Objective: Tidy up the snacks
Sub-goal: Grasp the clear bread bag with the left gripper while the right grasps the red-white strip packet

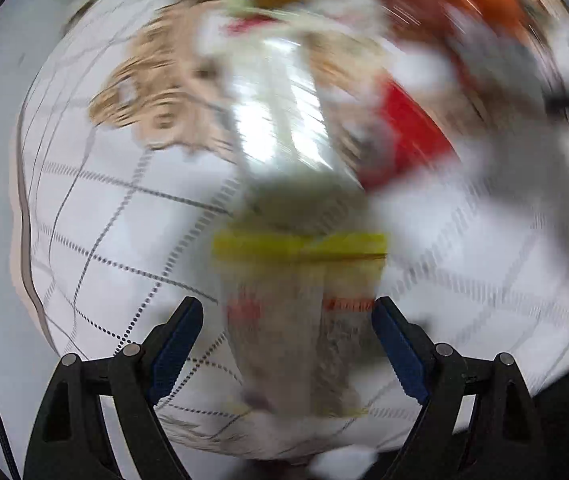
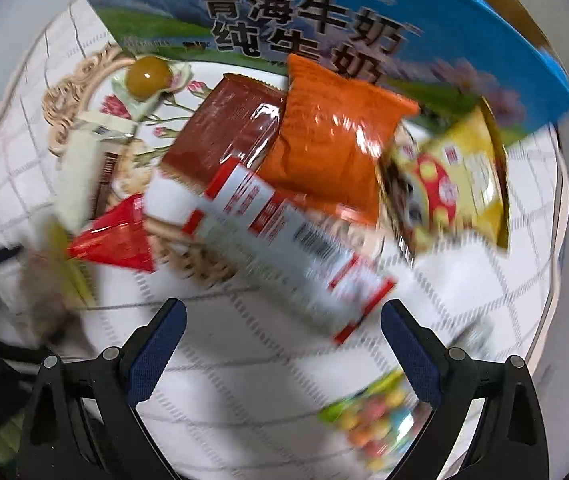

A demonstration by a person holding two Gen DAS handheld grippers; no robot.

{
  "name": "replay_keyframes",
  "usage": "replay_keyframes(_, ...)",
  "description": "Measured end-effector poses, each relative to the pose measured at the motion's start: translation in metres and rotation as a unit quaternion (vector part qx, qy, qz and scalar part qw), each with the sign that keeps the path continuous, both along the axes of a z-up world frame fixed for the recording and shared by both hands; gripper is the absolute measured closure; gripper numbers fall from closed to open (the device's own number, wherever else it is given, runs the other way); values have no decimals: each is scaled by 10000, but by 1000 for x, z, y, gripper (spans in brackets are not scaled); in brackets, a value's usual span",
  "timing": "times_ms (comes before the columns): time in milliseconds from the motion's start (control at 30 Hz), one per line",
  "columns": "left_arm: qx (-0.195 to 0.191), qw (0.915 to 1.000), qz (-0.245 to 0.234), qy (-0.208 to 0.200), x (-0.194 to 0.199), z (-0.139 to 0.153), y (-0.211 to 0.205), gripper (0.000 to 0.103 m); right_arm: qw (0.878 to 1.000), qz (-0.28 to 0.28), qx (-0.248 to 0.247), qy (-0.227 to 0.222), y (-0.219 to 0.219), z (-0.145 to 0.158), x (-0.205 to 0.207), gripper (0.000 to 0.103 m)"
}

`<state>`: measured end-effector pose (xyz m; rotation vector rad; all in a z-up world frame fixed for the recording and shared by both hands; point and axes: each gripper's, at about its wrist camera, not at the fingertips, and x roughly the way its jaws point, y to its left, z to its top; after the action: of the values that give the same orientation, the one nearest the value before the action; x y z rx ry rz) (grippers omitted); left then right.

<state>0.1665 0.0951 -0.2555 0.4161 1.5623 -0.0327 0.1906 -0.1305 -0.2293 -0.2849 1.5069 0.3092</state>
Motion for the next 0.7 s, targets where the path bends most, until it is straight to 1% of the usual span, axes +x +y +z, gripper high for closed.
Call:
replay_keyframes(33,-166,9993,345,-55,9,5,8,17,9997,228,-110,-20,6,-7,3,3)
replay_keyframes(100,-552,9952,809,-78,20,13,20,17,9975,622,-339,-44,17,-19,7,3)
replay_keyframes(133,-706,9929,952,-77,23,18,25,17,9958,800,-449,-23,22,-26,9,4)
replay_keyframes(167,-832,9911,1035,-84,25,21,27,17,9950,859,-513,10,24,-32,10,8)
replay_keyframes(200,-899,9900,1080,-98,25,25,29,17,9951,829,-529,101,25,-39,11,19)
replay_keyframes(233,-955,9893,1102,-112,25,29,31,17,9957,758,-506,155,24,-41,11,20)
replay_keyframes(300,-1039,9898,972,-107,22,38,28,17,9978,502,-353,242,19,-40,9,25)
replay_keyframes(333,-965,9916,860,-106,19,42,28,17,9984,343,-269,356,14,-41,7,26)
replay_keyframes(400,-875,9938,671,-132,12,47,26,17,9971,-4,18,758,4,-43,-2,28)
replay_keyframes(433,-804,9953,545,-53,8,47,23,17,9950,-155,204,963,0,-46,-9,28)
replay_keyframes(500,-682,9963,509,80,2,41,23,17,9909,-376,420,1222,-5,-50,-20,25)
replay_keyframes(533,-703,9956,590,188,-1,35,26,17,9874,-523,574,1376,-8,-52,-25,25)
replay_keyframes(600,-806,9925,831,404,-6,20,34,17,9804,-722,860,1619,-13,-55,-29,15)
replay_keyframes(700,-1145,9811,1386,713,-4,-5,46,17,9784,-869,1043,1561,-21,-53,-30,15)
